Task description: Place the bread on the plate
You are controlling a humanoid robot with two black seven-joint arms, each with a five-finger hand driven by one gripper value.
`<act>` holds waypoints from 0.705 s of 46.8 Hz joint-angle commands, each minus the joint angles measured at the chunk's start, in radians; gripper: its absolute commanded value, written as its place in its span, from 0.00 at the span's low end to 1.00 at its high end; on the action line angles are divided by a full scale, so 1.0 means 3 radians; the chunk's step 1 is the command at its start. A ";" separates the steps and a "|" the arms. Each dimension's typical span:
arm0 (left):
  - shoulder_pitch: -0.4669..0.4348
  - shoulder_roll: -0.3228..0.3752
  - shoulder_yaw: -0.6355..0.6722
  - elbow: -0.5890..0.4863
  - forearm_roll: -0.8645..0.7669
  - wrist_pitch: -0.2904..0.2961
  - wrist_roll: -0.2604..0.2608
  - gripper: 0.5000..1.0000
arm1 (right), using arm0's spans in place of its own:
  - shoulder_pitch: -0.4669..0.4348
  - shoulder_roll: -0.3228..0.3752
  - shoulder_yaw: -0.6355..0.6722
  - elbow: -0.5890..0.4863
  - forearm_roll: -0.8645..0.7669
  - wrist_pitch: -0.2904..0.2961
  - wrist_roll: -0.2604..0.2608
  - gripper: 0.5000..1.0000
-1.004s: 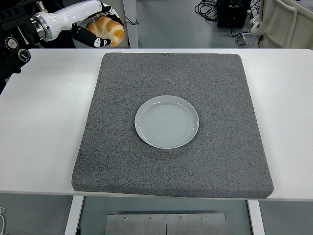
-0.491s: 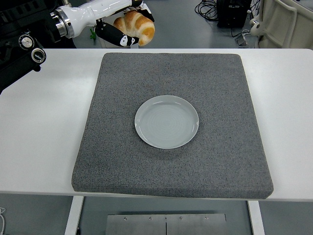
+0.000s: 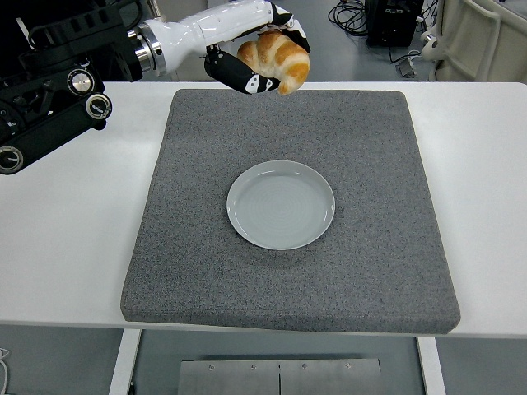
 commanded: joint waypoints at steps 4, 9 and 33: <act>0.0048 -0.0097 0.0016 -0.0003 0.0082 0.0000 -0.0005 0.06 | 0.0000 0.0000 0.0000 0.0000 0.0000 0.0000 0.0000 1.00; 0.0084 -0.0153 0.0036 -0.0002 0.0144 0.0000 -0.0005 0.06 | 0.0000 0.0000 0.0000 0.0000 0.0000 0.0000 0.0000 1.00; 0.0488 -0.0281 0.0047 0.0003 0.0594 0.0030 -0.0026 0.06 | 0.0000 0.0000 0.0000 0.0000 0.0000 0.0000 0.0000 1.00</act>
